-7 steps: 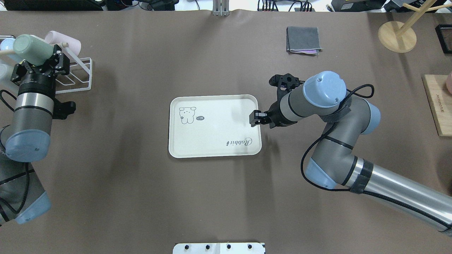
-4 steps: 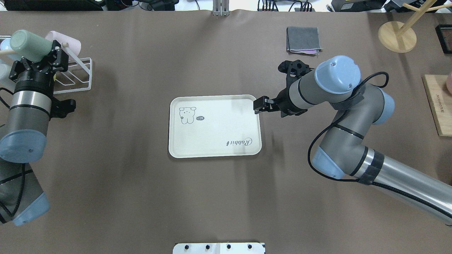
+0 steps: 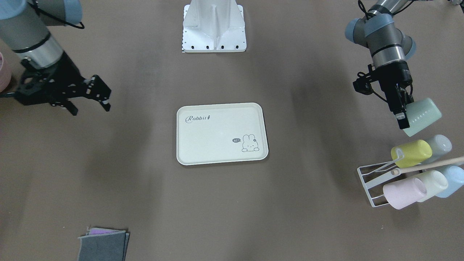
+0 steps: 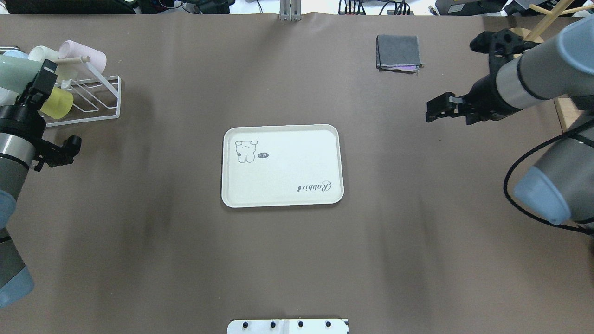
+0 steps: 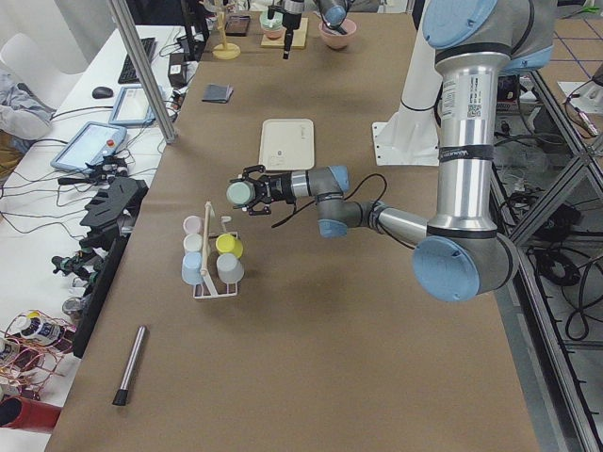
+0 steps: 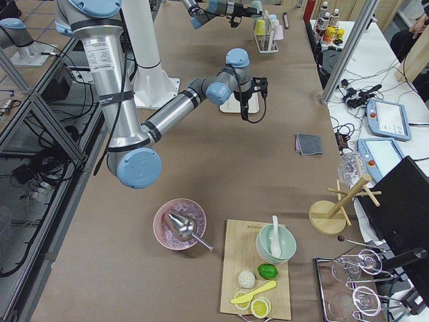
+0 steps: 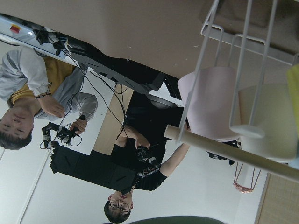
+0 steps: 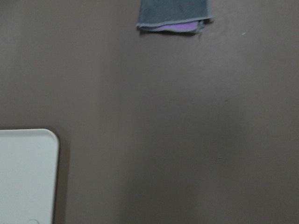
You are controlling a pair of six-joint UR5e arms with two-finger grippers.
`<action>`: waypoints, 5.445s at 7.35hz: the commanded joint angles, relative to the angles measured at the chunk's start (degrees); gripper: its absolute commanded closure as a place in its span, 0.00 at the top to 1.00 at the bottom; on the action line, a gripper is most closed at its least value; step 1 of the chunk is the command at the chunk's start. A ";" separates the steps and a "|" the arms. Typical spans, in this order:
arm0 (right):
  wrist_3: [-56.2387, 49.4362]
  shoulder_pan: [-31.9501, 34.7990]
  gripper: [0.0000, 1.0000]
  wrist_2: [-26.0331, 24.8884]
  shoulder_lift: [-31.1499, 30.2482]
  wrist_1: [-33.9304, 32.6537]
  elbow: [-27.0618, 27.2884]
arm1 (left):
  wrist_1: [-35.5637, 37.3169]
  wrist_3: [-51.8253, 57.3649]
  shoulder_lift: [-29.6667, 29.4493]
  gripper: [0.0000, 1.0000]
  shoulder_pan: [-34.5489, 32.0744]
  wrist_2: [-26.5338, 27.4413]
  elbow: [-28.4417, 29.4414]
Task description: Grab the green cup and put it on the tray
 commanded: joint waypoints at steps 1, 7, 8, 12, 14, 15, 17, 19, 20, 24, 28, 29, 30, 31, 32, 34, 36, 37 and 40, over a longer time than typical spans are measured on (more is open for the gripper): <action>-20.62 13.65 1.00 5.99 -10.25 -0.13 1.33 | -4.25 -13.34 3.04 0.77 0.00 -0.13 -2.48; -45.76 25.47 1.00 7.49 -19.00 -7.07 -7.24 | -6.37 -50.47 4.46 0.77 0.79 -9.79 -3.55; -47.33 26.44 1.00 10.02 -18.57 -7.07 -9.46 | -6.20 -52.86 3.94 0.77 1.40 -9.88 -3.46; -46.65 28.82 1.00 12.77 -19.61 -7.07 -11.86 | -5.67 -65.40 0.78 0.78 6.83 -10.67 -3.11; -46.65 29.08 1.00 12.86 -19.79 -7.07 -11.86 | -5.75 -77.69 -1.69 0.78 11.32 -10.76 -1.27; -46.65 29.43 1.00 13.03 -20.66 -7.07 -11.51 | -6.10 -83.58 -2.91 0.78 12.73 -11.46 0.83; -46.73 33.11 1.00 13.74 -22.51 -6.89 -10.28 | -6.28 -94.13 -5.20 0.78 13.62 -15.39 2.86; -46.73 34.88 1.00 13.65 -22.87 -6.89 -9.92 | -6.37 -95.24 -7.05 0.79 13.71 -16.56 2.78; -46.73 35.41 1.00 13.65 -22.95 -6.89 -9.92 | -6.28 -95.33 -8.54 0.79 13.71 -16.65 2.87; -46.65 35.41 1.00 13.74 -23.04 -6.98 -10.53 | -6.11 -96.03 -16.79 0.80 16.44 -16.56 7.24; -46.73 35.41 1.00 13.48 -22.96 -6.98 -10.54 | -4.88 -96.12 -23.21 0.80 16.61 -18.06 11.56; -46.73 35.41 1.00 13.21 -22.96 -6.89 -10.54 | -4.09 -96.21 -24.71 0.80 16.61 -17.97 12.53; -46.73 35.41 1.00 13.04 -22.96 -6.89 -10.54 | -2.26 -97.51 -25.77 0.79 16.61 -17.97 12.54; -46.73 35.41 1.00 13.03 -22.96 -6.89 -10.54 | -0.67 -98.83 -26.39 0.80 16.87 -17.97 12.54; -46.73 35.41 1.00 13.03 -22.96 -6.89 -10.62 | 0.56 -99.02 -27.70 0.79 16.88 -17.97 12.97; -46.73 35.41 1.00 13.03 -22.96 -6.89 -10.54 | 2.15 -101.20 -31.39 0.79 16.88 -17.97 16.38; -46.73 35.41 1.00 12.95 -22.96 -6.89 -10.54 | 5.05 -104.80 -34.29 0.79 16.88 -17.97 16.93; -46.82 35.41 1.00 12.95 -22.96 -6.89 -10.62 | 4.97 -107.61 -34.39 0.79 16.88 -18.06 17.80; -46.82 35.41 1.00 12.95 -22.87 -6.89 -10.62 | 4.62 -112.53 -35.52 0.79 17.14 -18.32 18.95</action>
